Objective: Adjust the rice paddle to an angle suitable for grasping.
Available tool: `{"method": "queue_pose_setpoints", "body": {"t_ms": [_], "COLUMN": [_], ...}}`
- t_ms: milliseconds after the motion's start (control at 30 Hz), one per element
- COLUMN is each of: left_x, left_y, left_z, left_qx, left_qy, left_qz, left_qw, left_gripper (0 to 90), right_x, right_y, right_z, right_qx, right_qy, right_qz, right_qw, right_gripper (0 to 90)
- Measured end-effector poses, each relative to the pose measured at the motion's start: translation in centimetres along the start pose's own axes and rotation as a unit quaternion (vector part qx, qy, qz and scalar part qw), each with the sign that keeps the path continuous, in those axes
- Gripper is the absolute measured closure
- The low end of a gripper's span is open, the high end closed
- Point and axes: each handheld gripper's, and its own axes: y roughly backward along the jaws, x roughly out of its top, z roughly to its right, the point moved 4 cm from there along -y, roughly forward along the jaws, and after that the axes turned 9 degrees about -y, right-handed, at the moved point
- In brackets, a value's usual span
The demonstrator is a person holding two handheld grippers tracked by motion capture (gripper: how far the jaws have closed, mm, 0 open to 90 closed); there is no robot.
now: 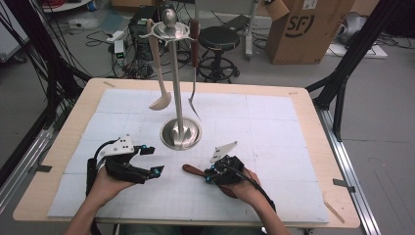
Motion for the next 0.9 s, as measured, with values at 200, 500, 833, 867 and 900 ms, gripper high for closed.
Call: {"method": "queue_pose_setpoints", "body": {"t_ms": [200, 500, 833, 867, 900], "left_x": [0.0, -0.2, -0.5, -0.5, -0.6], "left_y": [0.0, -0.2, -0.9, -0.9, -1.0], "left_z": [0.0, 0.1, 0.4, 0.5, 0.5], "left_qx": [0.000, 0.000, -0.014, -0.016, -0.017], "left_qy": [-0.001, -0.001, -0.002, -0.002, -0.002], "left_qz": [0.000, -0.006, -0.016, -0.017, -0.018], "left_qw": [1.0000, 1.0000, 0.9998, 0.9997, 0.9997], "left_gripper": [24.0, 24.4, 25.5, 25.9, 26.3], "right_x": [0.1, 0.2, 0.7, 0.8, 0.8], "right_y": [0.1, 0.4, 1.1, 1.2, 1.3], "right_z": [-0.1, -0.2, -0.7, -0.7, -0.8], "right_qx": [0.001, 0.012, 0.034, 0.034, 0.033], "right_qy": [0.015, 0.015, 0.022, 0.022, 0.021], "right_qz": [-0.003, 0.008, 0.050, 0.052, 0.055], "right_qw": [0.9999, 0.9998, 0.9979, 0.9978, 0.9977], "right_gripper": [78.1, 78.4, 78.4, 78.4, 78.4]}}
